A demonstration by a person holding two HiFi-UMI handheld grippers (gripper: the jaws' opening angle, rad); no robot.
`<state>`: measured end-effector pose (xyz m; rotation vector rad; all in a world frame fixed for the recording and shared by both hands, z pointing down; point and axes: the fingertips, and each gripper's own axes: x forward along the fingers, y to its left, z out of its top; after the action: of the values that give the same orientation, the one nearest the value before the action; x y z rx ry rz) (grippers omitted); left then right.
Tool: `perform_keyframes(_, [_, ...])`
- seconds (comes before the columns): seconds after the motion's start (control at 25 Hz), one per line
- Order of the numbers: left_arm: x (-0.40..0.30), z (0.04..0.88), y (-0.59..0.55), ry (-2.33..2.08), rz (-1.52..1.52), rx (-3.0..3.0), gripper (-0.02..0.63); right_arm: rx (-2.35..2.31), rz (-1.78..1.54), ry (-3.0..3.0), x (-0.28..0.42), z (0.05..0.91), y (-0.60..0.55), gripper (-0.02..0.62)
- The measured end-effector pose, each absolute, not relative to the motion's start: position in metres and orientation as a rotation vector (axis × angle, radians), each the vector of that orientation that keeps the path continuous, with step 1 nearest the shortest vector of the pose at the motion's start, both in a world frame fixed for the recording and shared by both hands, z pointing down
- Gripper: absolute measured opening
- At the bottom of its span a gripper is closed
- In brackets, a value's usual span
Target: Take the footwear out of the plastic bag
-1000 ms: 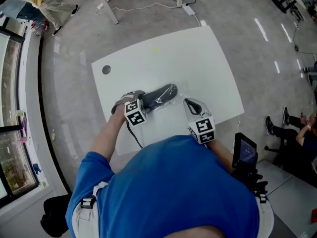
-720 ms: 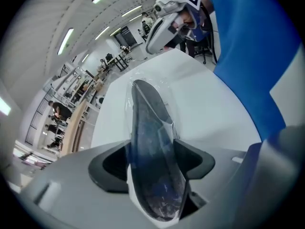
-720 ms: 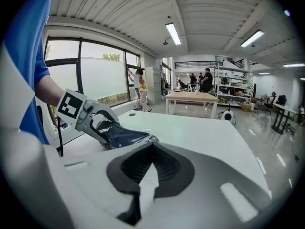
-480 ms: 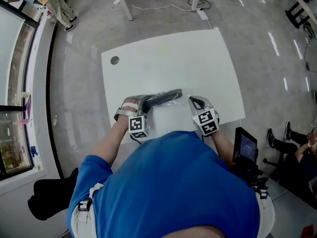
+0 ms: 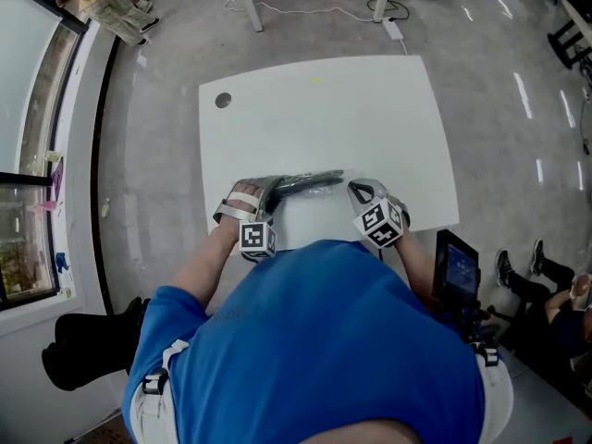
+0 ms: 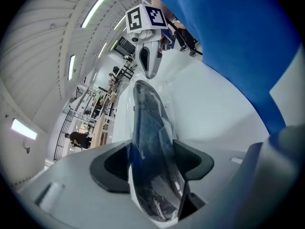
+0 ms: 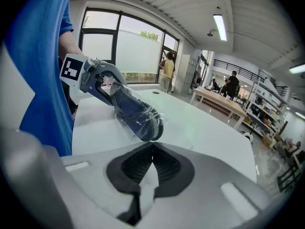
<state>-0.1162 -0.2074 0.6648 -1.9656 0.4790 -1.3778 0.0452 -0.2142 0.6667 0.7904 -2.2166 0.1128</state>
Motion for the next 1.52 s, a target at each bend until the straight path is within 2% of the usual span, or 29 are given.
perform_keyframes(0.32, [-0.129,0.669,-0.211,0.48,-1.353,-1.96,0.273,0.72,-0.001,-2.267,0.02,0.668,-0.223,0.007])
perform_keyframes(0.48, [-0.128,0.67,-0.209,0.464,-1.338,-1.969,0.273,0.651,0.007,-2.285,0.018,0.67,-0.221,0.121])
perform_keyframes(0.72, [-0.127,0.673,-0.203,0.446,-1.316,-1.961,0.272,0.585,-0.009,-2.29,0.018,0.674,-0.218,0.167])
perform_keyframes(1.28, [-0.127,0.664,-0.191,0.42,-1.284,-1.919,0.271,0.409,0.013,-2.35,0.0,0.673,-0.204,0.167])
perform_keyframes(1.4, [-0.13,0.664,-0.192,0.416,-1.286,-1.932,0.272,0.41,-0.02,-2.332,0.0,0.672,-0.204,0.121])
perform_keyframes(1.52, [-0.132,0.663,-0.196,0.403,-1.292,-1.939,0.272,0.406,-0.061,-2.32,0.0,0.671,-0.206,0.105])
